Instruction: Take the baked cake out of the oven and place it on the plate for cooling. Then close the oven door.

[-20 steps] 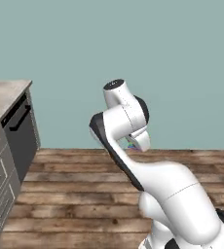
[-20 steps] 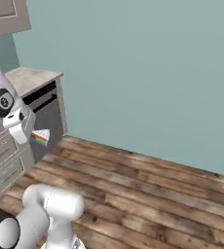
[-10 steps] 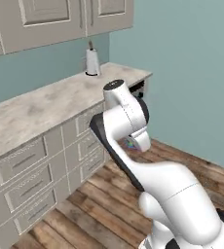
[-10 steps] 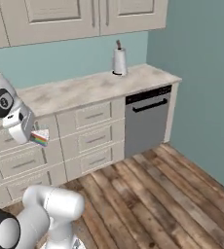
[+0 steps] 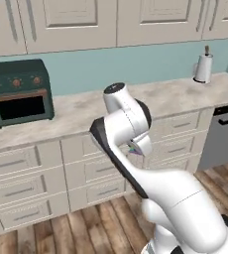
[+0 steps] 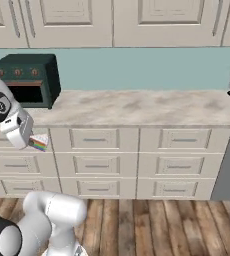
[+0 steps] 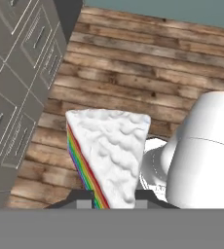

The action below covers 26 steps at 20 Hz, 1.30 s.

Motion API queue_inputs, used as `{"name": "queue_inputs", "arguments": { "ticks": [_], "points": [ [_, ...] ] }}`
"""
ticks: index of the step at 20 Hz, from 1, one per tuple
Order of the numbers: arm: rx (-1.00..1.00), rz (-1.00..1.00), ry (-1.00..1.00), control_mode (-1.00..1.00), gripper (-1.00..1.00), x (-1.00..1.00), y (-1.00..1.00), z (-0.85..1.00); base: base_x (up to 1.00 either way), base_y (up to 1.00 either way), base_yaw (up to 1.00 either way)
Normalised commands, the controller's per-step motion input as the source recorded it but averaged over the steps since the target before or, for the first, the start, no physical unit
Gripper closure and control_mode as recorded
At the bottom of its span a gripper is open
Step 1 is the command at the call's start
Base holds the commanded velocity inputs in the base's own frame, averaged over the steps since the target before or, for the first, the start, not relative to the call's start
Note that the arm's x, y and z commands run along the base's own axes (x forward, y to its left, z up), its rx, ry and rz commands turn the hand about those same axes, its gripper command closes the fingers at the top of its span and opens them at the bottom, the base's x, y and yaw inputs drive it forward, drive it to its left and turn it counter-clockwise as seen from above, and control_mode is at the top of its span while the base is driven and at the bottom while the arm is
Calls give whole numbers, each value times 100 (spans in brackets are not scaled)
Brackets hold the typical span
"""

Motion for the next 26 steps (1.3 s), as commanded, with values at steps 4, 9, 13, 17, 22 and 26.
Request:
{"name": "queue_inputs", "arguments": {
  "ticks": [4, 9, 13, 17, 22, 26],
  "points": [
    [0, 0, 0, 100, 100, 0, 0, 0, 85, 47, 34],
    [0, 0, 0, 100, 100, 0, 0, 0, 99, 78, 7],
    [0, 0, 0, 100, 100, 0, 0, 0, 74, 71, 0],
    [0, 0, 0, 100, 100, 0, 0, 0, 49, 50, 0],
    [0, 0, 0, 100, 100, 0, 0, 0, 51, 26, 0],
    [0, 0, 0, 100, 100, 0, 0, 0, 47, 34, 0]
  ]
}}
